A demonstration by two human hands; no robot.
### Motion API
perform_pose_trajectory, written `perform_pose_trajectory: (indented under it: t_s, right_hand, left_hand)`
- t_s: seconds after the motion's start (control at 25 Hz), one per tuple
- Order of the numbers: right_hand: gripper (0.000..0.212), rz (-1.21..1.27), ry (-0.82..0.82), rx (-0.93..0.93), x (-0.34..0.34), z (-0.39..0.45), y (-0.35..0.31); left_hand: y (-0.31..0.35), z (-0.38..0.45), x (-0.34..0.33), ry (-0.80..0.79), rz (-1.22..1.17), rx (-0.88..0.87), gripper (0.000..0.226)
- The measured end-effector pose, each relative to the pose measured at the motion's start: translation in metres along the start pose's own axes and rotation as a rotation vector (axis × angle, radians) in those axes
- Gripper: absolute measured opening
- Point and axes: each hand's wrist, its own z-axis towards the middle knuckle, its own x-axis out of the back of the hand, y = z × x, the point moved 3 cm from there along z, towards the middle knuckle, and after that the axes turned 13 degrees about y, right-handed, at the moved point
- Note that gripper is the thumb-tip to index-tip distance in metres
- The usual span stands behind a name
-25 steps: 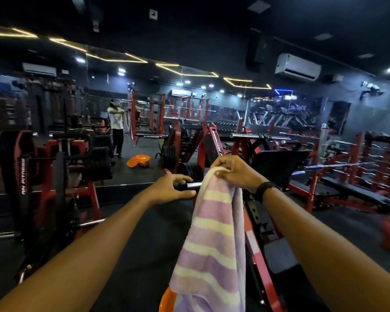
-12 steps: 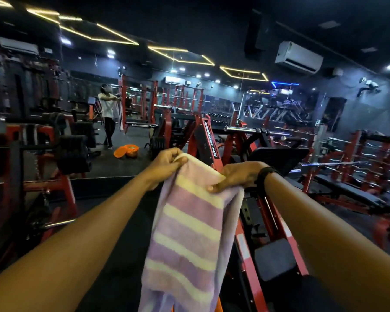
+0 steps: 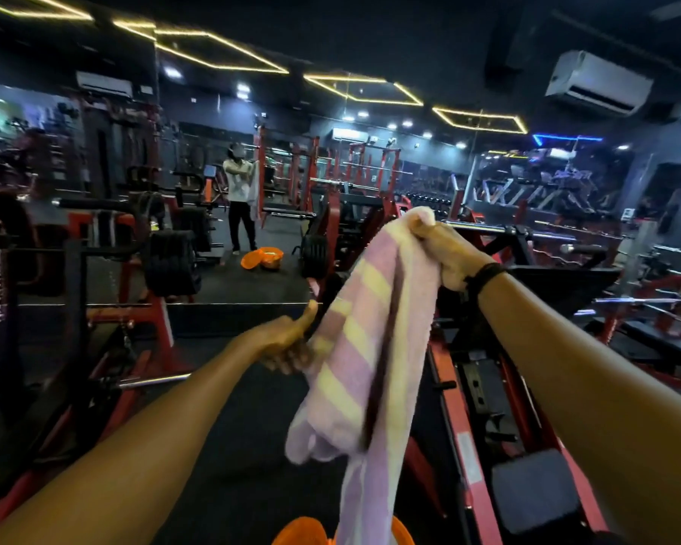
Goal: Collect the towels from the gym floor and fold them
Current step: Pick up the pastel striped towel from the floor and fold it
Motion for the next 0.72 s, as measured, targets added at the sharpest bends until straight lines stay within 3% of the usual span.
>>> perform_pose_trajectory:
  t_s: [0.12,0.2,0.28,0.44,0.56,0.64,0.72]
  right_hand:
    - [0.037,0.098,-0.057,-0.059,-0.008,0.018,0.004]
    - [0.039,0.149,-0.116,-0.093,-0.01,0.031,0.007]
    - [0.038,0.198,-0.166,-0.098,-0.006,0.043,0.007]
    - [0.039,0.257,-0.254,-0.083,0.009,0.067,-0.001]
    - [0.037,0.287,-0.285,-0.074,0.028,0.084,-0.001]
    - [0.035,0.261,-0.3,-0.077,0.048,0.096,0.007]
    - [0.022,0.136,-0.383,-0.07,0.069,0.103,0.019]
  left_hand:
    - [-0.022,0.0,-0.005,-0.151,0.083,0.17,0.115]
    - [-0.028,-0.001,-0.019,-0.29,-0.061,0.242,0.125]
    - [-0.024,0.003,-0.033,-0.29,-0.243,0.265,0.124]
    - [0.007,0.015,-0.055,-0.016,-0.697,0.251,0.111]
    - [0.036,0.019,-0.054,0.025,-0.997,0.138,0.062]
    - [0.053,0.025,-0.043,0.202,-1.081,0.089,0.038]
    - [0.067,0.035,-0.025,0.462,-1.125,0.169,0.03]
